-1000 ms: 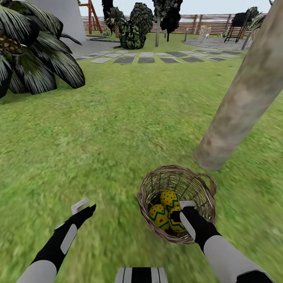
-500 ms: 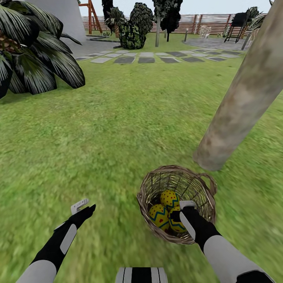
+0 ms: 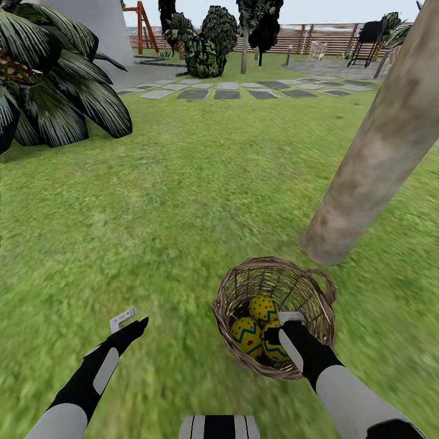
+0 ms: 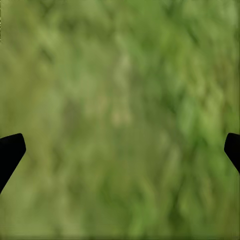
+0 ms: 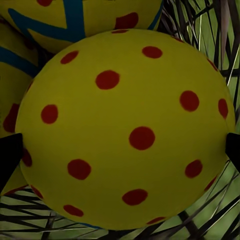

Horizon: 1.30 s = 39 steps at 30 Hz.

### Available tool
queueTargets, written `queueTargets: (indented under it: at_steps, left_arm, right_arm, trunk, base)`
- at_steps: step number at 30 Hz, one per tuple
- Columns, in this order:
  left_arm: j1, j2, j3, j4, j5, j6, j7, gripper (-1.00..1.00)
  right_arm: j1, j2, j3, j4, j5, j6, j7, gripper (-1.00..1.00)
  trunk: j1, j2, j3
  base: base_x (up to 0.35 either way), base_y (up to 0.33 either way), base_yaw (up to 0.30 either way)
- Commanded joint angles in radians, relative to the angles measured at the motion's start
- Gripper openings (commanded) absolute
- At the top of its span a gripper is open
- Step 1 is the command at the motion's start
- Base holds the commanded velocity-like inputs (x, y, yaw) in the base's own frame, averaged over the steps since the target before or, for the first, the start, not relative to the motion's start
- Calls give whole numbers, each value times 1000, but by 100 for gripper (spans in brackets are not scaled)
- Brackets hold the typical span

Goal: Take the three Easter eggs out of the wicker basket on the lawn in the garden, then place them on the lawn next to a single tree (choose any tree) so that all three eggs are next to the same tree and none are left in the basket.

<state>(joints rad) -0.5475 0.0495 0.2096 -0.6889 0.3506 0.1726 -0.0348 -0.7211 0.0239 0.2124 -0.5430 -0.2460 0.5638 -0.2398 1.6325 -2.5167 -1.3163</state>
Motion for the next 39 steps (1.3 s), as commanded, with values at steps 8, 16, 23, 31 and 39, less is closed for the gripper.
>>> queueTargets:
  at_steps: [8, 16, 23, 31, 39]
  left_arm:
    - [0, -1, 2, -1, 8, 8, -4, 100]
    - [0, -1, 2, -3, 8, 8, -4, 100]
    - [0, 0, 4, -3, 8, 8, -4, 100]
    - [0, -2, 2, -3, 8, 8, -4, 100]
    - [0, -2, 3, -3, 8, 8, -4, 100]
  right_arm:
    - [0, -1, 5, 21, -22, 2, -9, -100]
    - [0, -1, 5, 23, -21, 2, -9, -100]
    - [0, -1, 4, 23, -22, 2, -9, -100]
    - [0, -1, 5, 23, -21, 2, -9, -100]
    - [0, -1, 5, 23, -21, 2, -9, -100]
  trunk:
    - [0, 0, -1]
    - [1, -1, -9]
    - [1, -1, -9]
    - [-3, 1, 22]
    - [-6, 3, 53]
  base:
    - [0, 0, 0]
    - [0, 0, 0]
    - [0, 0, 0]
    - [0, 0, 0]
    - [0, 0, 0]
